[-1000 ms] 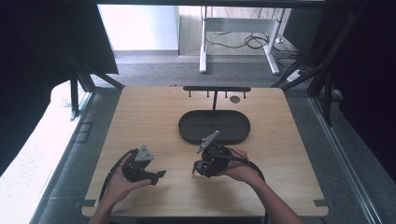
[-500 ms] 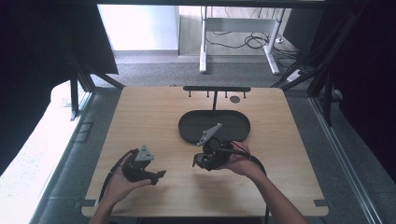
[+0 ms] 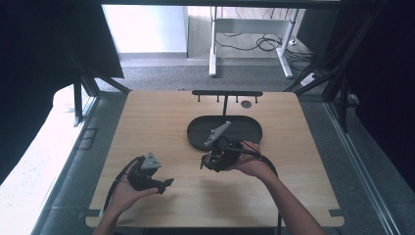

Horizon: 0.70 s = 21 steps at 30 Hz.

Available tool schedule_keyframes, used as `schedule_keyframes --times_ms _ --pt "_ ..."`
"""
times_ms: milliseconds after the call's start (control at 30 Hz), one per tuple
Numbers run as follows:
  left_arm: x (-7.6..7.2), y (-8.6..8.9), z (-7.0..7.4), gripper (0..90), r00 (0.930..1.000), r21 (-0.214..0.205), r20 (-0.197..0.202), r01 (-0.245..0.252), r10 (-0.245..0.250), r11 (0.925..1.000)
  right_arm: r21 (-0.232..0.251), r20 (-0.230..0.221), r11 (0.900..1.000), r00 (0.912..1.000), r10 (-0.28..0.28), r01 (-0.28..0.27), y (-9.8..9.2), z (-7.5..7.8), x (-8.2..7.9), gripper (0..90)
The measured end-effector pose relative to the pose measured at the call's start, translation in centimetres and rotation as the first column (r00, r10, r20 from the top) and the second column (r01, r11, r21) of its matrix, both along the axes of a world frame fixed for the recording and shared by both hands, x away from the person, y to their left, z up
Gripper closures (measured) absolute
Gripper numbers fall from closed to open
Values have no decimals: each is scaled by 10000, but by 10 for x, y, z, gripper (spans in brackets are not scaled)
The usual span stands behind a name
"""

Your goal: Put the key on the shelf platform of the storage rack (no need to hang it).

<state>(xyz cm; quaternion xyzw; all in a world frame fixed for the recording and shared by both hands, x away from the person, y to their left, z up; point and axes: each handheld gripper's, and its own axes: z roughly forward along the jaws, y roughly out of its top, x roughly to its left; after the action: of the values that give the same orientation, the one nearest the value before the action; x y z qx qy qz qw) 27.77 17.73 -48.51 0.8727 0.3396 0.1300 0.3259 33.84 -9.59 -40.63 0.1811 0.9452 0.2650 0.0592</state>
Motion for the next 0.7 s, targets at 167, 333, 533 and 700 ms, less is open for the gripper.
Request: schedule_keyframes --times_ms 167,333,533,700 --pt "0 0 0 235 10000 0 25 30 -30 10000 10 -9 10000 10000 -42 42 1 2 5 492" --pt "0 0 0 235 10000 14 12 41 -41 10000 20 14 10000 10000 -79 79 3 4 10 493" --pt "0 0 1 235 10000 1 -1 62 -62 10000 65 41 9999 9999 -104 104 4 5 16 493" --pt "-1 0 2 235 10000 -31 46 54 -54 10000 97 59 9998 9998 -164 163 6 7 20 492"
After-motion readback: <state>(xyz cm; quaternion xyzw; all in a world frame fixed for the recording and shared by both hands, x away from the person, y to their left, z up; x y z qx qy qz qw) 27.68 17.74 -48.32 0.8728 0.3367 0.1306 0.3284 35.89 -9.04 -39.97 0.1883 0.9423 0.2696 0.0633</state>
